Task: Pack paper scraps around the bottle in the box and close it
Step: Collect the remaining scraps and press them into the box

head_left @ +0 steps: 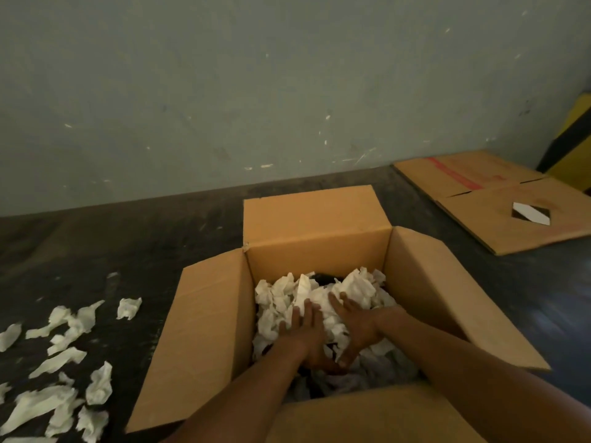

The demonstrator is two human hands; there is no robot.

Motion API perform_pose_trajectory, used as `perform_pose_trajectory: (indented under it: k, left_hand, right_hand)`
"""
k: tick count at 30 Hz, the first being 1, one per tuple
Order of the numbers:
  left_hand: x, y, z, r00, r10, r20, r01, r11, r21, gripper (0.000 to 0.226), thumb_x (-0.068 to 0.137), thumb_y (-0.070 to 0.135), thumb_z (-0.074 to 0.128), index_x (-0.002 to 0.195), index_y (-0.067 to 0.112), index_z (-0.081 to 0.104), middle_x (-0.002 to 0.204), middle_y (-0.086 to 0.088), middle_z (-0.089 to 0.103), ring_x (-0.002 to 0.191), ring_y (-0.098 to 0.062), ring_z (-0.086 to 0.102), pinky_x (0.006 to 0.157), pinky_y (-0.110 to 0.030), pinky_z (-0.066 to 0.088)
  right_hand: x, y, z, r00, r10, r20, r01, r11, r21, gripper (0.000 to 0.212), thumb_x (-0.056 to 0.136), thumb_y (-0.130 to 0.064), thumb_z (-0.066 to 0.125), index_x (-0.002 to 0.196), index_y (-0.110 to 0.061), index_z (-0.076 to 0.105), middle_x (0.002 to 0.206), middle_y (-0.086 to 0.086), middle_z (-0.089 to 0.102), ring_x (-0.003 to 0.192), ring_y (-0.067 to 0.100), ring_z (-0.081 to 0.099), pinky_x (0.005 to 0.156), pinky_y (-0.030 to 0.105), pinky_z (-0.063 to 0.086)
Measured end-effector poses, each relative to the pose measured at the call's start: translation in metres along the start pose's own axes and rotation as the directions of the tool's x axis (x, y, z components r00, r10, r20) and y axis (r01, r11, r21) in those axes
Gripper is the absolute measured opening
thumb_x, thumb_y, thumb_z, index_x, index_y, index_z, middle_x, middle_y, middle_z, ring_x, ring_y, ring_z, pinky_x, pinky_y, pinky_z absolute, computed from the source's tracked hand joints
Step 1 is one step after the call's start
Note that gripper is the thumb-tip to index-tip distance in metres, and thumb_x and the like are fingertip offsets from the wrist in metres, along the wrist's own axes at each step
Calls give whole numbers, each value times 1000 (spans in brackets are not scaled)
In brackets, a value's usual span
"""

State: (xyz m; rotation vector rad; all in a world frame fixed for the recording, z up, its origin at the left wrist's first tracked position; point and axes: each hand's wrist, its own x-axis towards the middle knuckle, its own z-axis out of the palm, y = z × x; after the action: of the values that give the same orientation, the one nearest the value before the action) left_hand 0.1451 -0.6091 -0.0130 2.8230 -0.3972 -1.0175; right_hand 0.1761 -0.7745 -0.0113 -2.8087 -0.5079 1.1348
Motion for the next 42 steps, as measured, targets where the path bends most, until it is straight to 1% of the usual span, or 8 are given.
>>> perform_pose_trajectory:
  k: [6,10,18,23,26,29,32,42]
  left_hand:
    - [-12,-14,-36,994,61,-86,-59,998,29,127,70,73,66,152,24,-18,162,-2,-19,149,-34,-8,118,-58,6]
    - [-23,-33,-42,997,3,-81,2,998,61,129,66,77,65,150,30,-20,159,-3,-27,147,-41,-12,117,-61,10]
    - [-9,-41,-20,996,36,-82,-44,994,-104,104,73,53,74,152,21,13,155,-11,32,136,-29,37,110,-45,36]
    - [-18,-49,-34,994,52,-99,-58,997,-58,90,93,44,52,153,23,-11,164,-9,-2,149,-31,7,119,-46,19]
    - [-29,-48,-41,994,58,-92,-63,997,-53,107,83,71,52,148,35,-26,157,1,-32,146,-35,-20,118,-56,8]
    - [-23,-35,-30,992,109,-55,-112,993,-44,119,69,83,53,142,42,-32,150,5,-43,141,-34,-31,116,-62,-1]
    - [7,-27,-13,989,144,-25,-145,989,-41,110,74,83,45,144,41,-28,144,7,-44,143,-39,-27,116,-61,-2]
    - [-5,-16,-43,982,115,-149,-126,990,-65,85,89,66,45,155,30,6,164,0,7,148,-32,13,116,-47,19]
  right_hand:
    - [-33,19,-42,984,-134,-115,151,976,159,124,58,-74,73,152,-35,2,159,-7,13,145,20,17,119,43,20]
    - [-45,29,-37,982,-12,-188,24,998,63,50,77,-47,74,113,-26,48,121,2,52,103,20,54,89,40,50]
    - [-17,-8,-6,954,-233,-189,256,960,111,14,95,-24,55,97,-15,43,98,7,51,87,24,47,72,34,37]
    - [-31,1,-35,960,-161,-228,201,966,165,23,92,-40,59,102,-21,51,106,-2,56,99,21,53,82,34,45]
    - [-38,20,-44,908,-13,-418,111,971,213,68,78,-61,66,130,-27,39,123,-2,44,123,27,39,97,36,40]
    - [-34,31,-31,980,86,-177,-71,993,92,124,63,-77,66,148,-41,-16,160,3,-13,146,37,-10,117,57,10]
    - [-24,29,-8,996,91,-19,-92,994,-52,127,67,-75,65,144,-37,-29,155,3,-34,145,35,-20,118,53,-1]
    - [-52,26,-52,996,86,-14,-84,987,133,98,78,-60,68,153,-28,14,159,-2,20,144,23,23,116,36,23]
